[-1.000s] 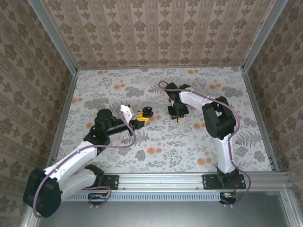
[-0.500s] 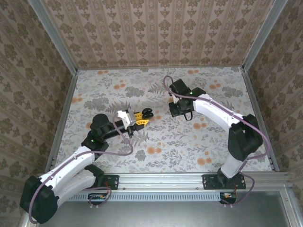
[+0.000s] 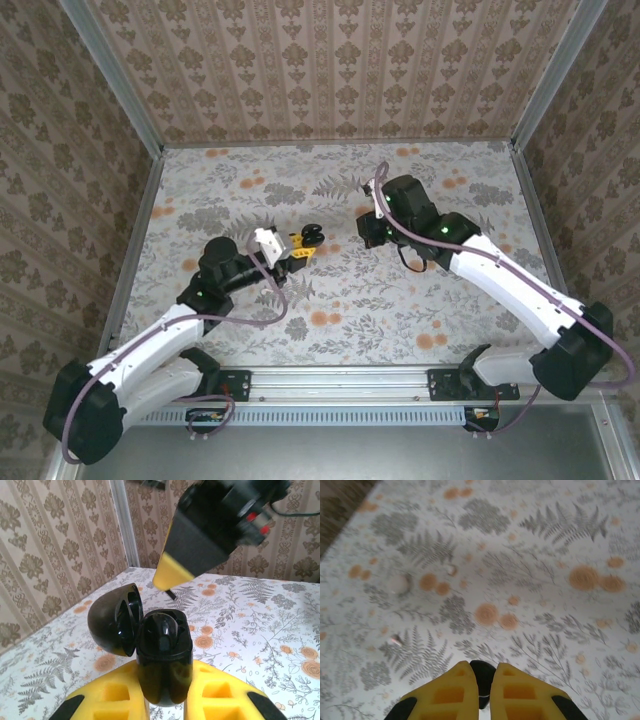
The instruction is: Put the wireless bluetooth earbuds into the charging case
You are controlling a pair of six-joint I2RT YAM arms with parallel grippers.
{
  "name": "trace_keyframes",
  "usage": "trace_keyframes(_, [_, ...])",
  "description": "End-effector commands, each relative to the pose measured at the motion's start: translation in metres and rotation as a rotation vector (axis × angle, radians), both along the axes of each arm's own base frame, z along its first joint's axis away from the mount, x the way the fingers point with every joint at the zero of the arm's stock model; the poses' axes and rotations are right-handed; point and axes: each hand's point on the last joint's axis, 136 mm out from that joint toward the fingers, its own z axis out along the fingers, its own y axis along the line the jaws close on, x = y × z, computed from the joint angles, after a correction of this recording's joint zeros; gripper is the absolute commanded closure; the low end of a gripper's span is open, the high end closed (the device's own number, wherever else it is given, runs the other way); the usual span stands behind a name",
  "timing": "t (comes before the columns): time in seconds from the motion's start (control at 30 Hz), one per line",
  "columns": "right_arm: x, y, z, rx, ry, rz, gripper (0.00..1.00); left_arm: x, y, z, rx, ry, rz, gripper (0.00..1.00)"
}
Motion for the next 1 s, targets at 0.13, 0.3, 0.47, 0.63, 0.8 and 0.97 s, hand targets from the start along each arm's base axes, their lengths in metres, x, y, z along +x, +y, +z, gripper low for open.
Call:
trace_keyframes(0.13, [-0.012,0.027,0.066,0.144,-0.267,0.100,0.95,0.008,-0.006,0.027,-0.096,0.056,0.016,1.00])
trace_keyframes(0.3, [-0.024,0.044,0.089,0.182,-0.373,0.195,0.95,0.008,-0.007,0.029,-0.111,0.080,0.012,1.00])
trace_keyframes(0.47, [-0.036,0.060,0.096,0.187,-0.423,0.275,0.94,0.008,-0.007,0.032,-0.125,0.094,0.010,1.00])
trace_keyframes(0.63, [-0.044,0.069,0.093,0.184,-0.448,0.323,0.93,0.011,-0.007,0.036,-0.142,0.116,0.024,1.00])
trace_keyframes(0.8, [-0.043,0.077,0.081,0.163,-0.433,0.355,0.93,0.013,-0.009,0.037,-0.154,0.135,0.024,1.00])
trace_keyframes(0.97, [-0.039,0.081,0.078,0.151,-0.433,0.356,0.93,0.014,-0.011,0.036,-0.166,0.151,0.018,1.00])
